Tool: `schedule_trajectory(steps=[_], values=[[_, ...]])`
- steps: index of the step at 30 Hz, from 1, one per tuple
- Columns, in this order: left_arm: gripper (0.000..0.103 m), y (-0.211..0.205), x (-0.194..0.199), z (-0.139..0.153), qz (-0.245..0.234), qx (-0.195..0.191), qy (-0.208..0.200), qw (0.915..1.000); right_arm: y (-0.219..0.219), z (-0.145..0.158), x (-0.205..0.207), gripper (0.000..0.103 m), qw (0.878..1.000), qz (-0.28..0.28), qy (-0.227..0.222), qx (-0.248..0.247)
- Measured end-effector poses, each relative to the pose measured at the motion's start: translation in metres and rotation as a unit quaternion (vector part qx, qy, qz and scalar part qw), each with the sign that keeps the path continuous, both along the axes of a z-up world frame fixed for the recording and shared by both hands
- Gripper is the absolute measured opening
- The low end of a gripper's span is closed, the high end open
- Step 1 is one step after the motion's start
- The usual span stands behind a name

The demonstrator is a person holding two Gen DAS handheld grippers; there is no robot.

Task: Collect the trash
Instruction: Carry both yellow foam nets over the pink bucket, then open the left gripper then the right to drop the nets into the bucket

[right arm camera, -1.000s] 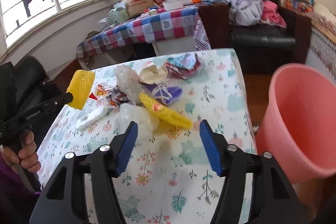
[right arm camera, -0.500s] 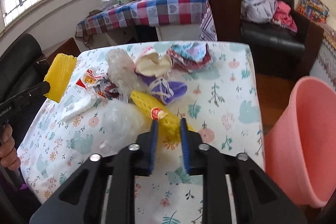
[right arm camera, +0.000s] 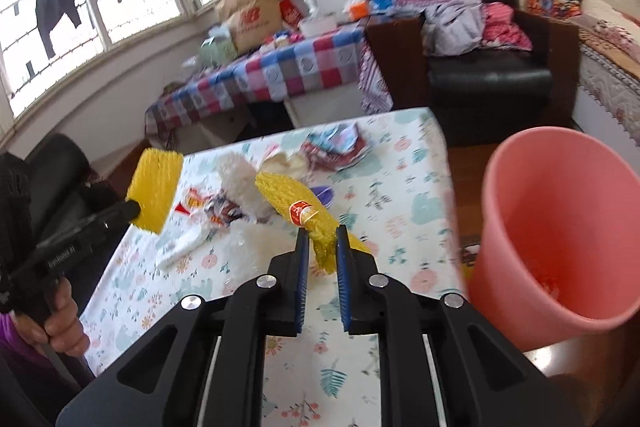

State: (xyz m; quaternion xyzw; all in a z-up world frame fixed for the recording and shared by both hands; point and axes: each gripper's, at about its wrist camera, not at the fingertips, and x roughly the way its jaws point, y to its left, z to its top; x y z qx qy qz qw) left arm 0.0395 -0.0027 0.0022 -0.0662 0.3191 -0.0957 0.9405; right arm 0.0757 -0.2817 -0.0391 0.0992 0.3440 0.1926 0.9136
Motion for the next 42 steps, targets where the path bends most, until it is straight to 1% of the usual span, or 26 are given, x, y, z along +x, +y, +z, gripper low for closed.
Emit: schedule_trajectory(steps=[4,8,11,14,17,22,24,28,35,39,41,42], values=[[0.009,-0.029,0.002,0.007,-0.039,0.000,-0.014,0.9991,-0.030,0.004,-0.005,0.013,0.999,-0.040,-0.002,0.012],[0.009,-0.064,0.007,0.013,-0.085,0.002,-0.024,0.9961,-0.070,0.006,-0.012,0.013,0.995,-0.102,-0.004,0.020],[0.009,-0.096,0.012,0.013,-0.122,0.005,-0.028,0.9922,-0.094,0.003,-0.014,0.013,0.990,-0.141,0.004,0.025],[0.009,-0.127,0.018,0.010,-0.156,0.006,-0.026,0.9874,-0.122,-0.003,-0.017,0.013,0.982,-0.185,0.014,0.029],[0.009,-0.157,0.025,0.008,-0.185,0.014,-0.026,0.9823,-0.141,-0.009,-0.018,0.013,0.977,-0.211,0.020,0.030],[0.009,-0.202,0.041,0.005,-0.223,0.023,-0.023,0.9742,-0.158,-0.018,-0.020,0.013,0.971,-0.237,0.024,0.036],[0.009,-0.216,0.049,0.003,-0.231,0.026,-0.019,0.9723,-0.164,-0.021,-0.022,0.013,0.969,-0.245,0.026,0.034],[0.009,-0.246,0.062,-0.008,-0.251,0.028,0.001,0.9677,-0.175,-0.029,-0.024,0.013,0.965,-0.257,0.033,0.039],[0.009,-0.274,0.066,-0.026,-0.279,0.038,0.028,0.9591,-0.184,-0.033,-0.027,0.013,0.964,-0.262,0.031,0.044],[0.010,-0.283,0.067,-0.032,-0.281,0.043,0.038,0.9579,-0.184,-0.036,-0.024,0.014,0.963,-0.264,0.038,0.040],[0.011,-0.282,0.069,-0.034,-0.275,0.039,0.041,0.9598,-0.184,-0.037,-0.023,0.014,0.963,-0.262,0.041,0.040],[0.013,-0.281,0.070,-0.034,-0.273,0.036,0.042,0.9605,-0.184,-0.038,-0.023,0.014,0.963,-0.262,0.042,0.040]])
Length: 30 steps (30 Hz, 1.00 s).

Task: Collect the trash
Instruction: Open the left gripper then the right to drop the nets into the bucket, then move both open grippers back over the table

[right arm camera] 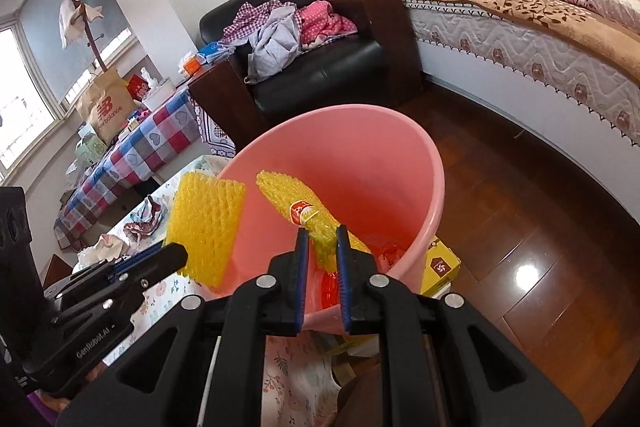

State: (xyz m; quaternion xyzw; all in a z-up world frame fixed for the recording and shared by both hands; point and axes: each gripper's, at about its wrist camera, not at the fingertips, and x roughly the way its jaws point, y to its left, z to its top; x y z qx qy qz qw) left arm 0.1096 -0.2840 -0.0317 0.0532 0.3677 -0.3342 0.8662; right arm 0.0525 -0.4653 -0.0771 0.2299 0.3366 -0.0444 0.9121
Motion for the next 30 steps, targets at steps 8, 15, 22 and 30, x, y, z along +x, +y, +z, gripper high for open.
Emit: schedule_trajectory(steps=[8,15,22,30], values=[[0.027,0.007,0.005,0.005,0.007,-0.010,0.007,0.9999,-0.002,-0.001,0.000,0.016,1.000,-0.009,0.007,-0.002],[0.036,0.017,0.002,0.020,0.016,-0.028,-0.001,0.9995,0.001,0.004,-0.002,0.032,1.000,-0.011,0.000,-0.009],[0.041,0.041,-0.003,0.037,0.043,-0.051,-0.009,0.9977,0.014,0.017,-0.008,0.032,1.000,0.003,-0.014,-0.019],[0.045,0.085,-0.018,0.040,0.088,-0.055,-0.010,0.9946,0.048,0.026,-0.011,0.039,0.998,0.044,-0.034,-0.022]])
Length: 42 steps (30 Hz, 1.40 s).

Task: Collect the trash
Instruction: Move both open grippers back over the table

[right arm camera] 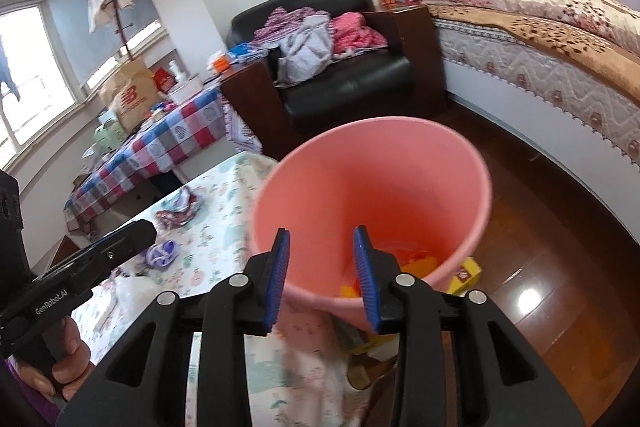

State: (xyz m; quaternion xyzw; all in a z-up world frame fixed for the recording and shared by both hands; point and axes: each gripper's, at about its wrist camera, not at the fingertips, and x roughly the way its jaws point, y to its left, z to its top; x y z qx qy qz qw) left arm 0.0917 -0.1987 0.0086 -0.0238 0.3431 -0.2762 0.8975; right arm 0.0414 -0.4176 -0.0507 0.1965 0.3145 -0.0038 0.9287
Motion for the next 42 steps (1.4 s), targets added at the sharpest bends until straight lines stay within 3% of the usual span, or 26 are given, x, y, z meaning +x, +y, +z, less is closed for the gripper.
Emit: schedule_trajectory(steps=[2,11,21,28,42], values=[[0.046,0.014,-0.007,0.000,0.011,0.005,-0.006,0.9999,0.011,0.001,0.001,0.043,1.000,0.013,-0.003,-0.001],[0.050,0.096,-0.034,0.001,0.071,0.025,-0.029,0.9967,0.074,0.005,0.009,0.043,0.996,0.092,0.000,-0.016],[0.050,0.204,-0.052,-0.017,0.154,0.045,-0.007,0.9870,0.120,0.001,0.018,0.043,0.987,0.158,0.021,-0.033],[0.050,0.265,-0.052,-0.049,0.195,0.067,0.044,0.9776,0.152,-0.005,0.026,0.043,0.979,0.196,0.040,-0.043],[0.050,0.255,-0.029,-0.080,0.143,0.126,0.079,0.9786,0.198,-0.010,0.038,0.043,0.964,0.256,0.055,-0.049]])
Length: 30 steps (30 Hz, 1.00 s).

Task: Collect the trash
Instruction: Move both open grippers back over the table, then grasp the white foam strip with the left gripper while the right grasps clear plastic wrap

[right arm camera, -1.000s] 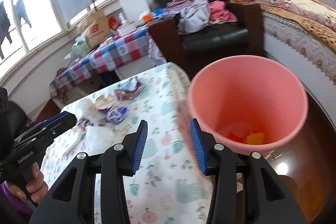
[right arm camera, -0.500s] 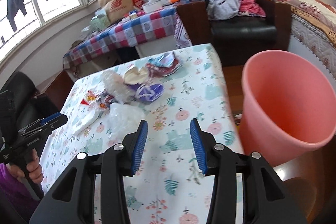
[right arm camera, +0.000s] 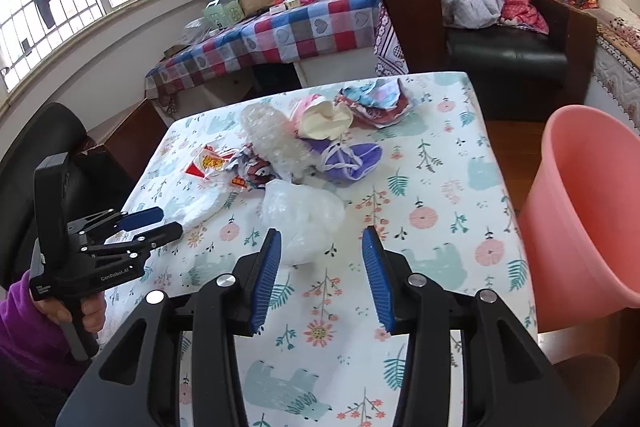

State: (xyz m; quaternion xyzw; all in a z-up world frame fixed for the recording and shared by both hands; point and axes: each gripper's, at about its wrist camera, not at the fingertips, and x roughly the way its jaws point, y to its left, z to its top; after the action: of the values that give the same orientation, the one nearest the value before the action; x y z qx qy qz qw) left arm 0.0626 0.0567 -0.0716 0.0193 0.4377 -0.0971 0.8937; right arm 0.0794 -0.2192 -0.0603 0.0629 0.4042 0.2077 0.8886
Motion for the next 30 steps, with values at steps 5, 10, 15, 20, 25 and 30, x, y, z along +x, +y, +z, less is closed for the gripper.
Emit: schedule_trajectory(steps=[5,10,15,20,25,30], values=[[0.035,-0.002,0.003,-0.003,-0.001,0.001,0.007,1.0000,0.006,0.005,0.007,0.043,1.000,0.009,-0.002,0.000],[0.006,0.007,0.000,0.000,0.012,-0.006,0.005,0.9999,0.017,0.019,0.022,0.043,0.999,0.026,-0.016,0.009],[0.000,0.014,-0.012,0.005,0.015,-0.017,0.001,0.9997,0.041,0.029,0.040,0.043,0.998,0.055,-0.032,0.011],[0.000,0.022,-0.027,0.008,0.023,-0.025,-0.004,0.9994,0.066,0.028,0.061,0.043,0.996,0.068,-0.050,-0.030],[0.027,0.033,-0.031,0.016,0.031,-0.071,-0.004,0.9970,0.076,0.012,0.079,0.043,0.996,0.067,-0.032,-0.057],[0.051,0.023,-0.020,0.016,0.024,-0.063,-0.004,0.9977,0.077,0.003,0.075,0.025,0.996,0.076,-0.012,-0.048]])
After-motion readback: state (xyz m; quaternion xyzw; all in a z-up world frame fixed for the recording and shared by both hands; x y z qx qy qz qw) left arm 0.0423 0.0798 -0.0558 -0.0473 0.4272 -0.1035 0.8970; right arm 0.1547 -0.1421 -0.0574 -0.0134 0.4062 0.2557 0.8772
